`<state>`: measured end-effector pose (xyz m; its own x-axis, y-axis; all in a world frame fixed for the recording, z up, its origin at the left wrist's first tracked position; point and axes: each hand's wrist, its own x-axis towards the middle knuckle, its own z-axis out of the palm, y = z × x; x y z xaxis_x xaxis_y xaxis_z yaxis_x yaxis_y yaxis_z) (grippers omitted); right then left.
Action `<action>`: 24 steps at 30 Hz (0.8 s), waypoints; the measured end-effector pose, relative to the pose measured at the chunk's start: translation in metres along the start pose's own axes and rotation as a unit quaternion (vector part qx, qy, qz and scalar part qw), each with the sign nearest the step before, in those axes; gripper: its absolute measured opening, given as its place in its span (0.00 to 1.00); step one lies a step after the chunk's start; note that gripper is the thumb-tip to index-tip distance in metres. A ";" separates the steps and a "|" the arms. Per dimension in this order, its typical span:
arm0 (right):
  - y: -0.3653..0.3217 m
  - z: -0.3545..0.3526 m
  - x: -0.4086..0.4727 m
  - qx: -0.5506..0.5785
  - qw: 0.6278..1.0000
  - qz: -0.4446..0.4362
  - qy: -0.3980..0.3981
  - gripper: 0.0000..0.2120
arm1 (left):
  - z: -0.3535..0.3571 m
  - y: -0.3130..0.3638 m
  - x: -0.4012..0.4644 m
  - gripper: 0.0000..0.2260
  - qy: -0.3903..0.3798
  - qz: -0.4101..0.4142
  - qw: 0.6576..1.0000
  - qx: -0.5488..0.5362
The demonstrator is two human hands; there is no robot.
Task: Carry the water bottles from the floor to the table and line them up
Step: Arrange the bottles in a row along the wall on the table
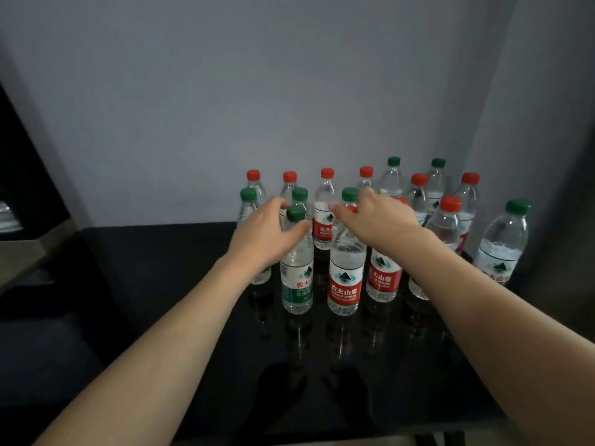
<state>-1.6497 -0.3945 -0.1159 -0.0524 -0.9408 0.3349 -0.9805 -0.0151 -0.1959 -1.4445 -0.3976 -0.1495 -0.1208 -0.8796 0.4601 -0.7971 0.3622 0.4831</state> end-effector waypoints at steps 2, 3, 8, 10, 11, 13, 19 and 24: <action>-0.007 -0.017 0.009 -0.036 0.998 -0.029 0.049 0.30 | -0.018 -0.010 0.004 0.23 0.035 0.003 0.999 0.006; -0.012 -0.024 0.015 -0.033 0.997 -0.052 0.055 0.25 | -0.029 -0.016 0.008 0.21 0.052 0.002 0.999 0.005; -0.050 -0.033 0.058 0.041 0.978 -0.178 -0.105 0.18 | -0.060 -0.045 0.041 0.16 0.047 -0.026 0.997 0.059; -0.065 -0.021 0.077 0.010 0.974 -0.181 -0.137 0.21 | -0.057 -0.054 0.054 0.19 0.017 -0.034 0.995 0.096; -0.070 -0.014 0.086 -0.008 0.973 -0.177 -0.148 0.22 | -0.053 -0.057 0.060 0.20 0.002 -0.035 0.992 0.118; -0.078 0.001 0.104 -0.048 0.967 -0.176 -0.179 0.22 | -0.044 -0.064 0.074 0.20 -0.027 -0.038 0.986 0.159; -0.079 0.041 0.135 -0.072 0.940 -0.166 -0.290 0.15 | -0.017 -0.085 0.090 0.12 -0.034 -0.013 0.978 0.205; -0.070 0.048 0.137 -0.021 0.947 -0.157 -0.280 0.19 | -0.014 -0.089 0.092 0.10 -0.043 -0.026 0.985 0.163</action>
<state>-1.5793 -0.5389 -0.1005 0.3401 -0.9244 -0.1724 -0.9384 -0.3217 -0.1263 -1.3767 -0.5069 -0.1395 -0.1131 -0.9224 0.3692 -0.9495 0.2098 0.2334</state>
